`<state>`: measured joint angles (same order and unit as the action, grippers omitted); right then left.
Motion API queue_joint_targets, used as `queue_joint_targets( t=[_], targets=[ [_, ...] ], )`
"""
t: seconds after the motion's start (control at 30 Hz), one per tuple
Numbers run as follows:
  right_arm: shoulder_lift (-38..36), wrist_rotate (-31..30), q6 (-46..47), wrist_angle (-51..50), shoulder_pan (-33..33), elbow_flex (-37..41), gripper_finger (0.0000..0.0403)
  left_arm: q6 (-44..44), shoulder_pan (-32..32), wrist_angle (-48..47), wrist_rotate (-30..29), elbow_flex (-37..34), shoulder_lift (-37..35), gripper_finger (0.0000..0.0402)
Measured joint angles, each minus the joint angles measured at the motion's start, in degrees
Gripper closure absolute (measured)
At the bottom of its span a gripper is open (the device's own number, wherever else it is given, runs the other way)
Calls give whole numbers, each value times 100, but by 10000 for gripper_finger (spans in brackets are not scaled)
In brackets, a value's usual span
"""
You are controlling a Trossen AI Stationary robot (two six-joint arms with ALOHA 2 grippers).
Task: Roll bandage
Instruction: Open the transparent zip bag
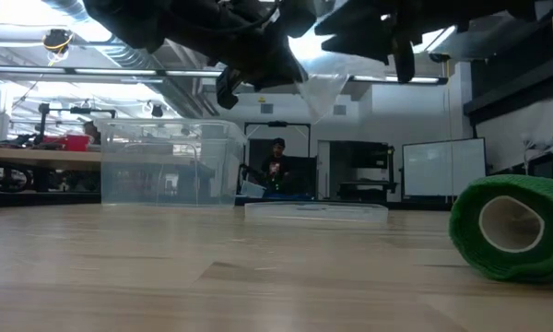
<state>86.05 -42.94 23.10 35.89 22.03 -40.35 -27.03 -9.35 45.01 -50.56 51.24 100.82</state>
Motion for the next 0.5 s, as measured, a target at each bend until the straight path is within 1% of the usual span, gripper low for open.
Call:
queue_joint_targets(
  t=[0.17, 0.27, 0.37, 0.5],
  targets=[
    [60, -106, -389, -3, 174, -186, 290, 77, 27, 85, 66, 7, 0, 401],
    [60, -579, -570, -47, 159, -210, 290, -58, 29, 107, 240, 7, -4, 401],
    [60, -981, -679, -305, -45, -210, 290, -66, -18, 128, 420, 7, -4, 401],
    [65, -1104, -666, -532, -400, -206, 290, 73, -96, 271, 657, 7, -4, 401]
  ],
)
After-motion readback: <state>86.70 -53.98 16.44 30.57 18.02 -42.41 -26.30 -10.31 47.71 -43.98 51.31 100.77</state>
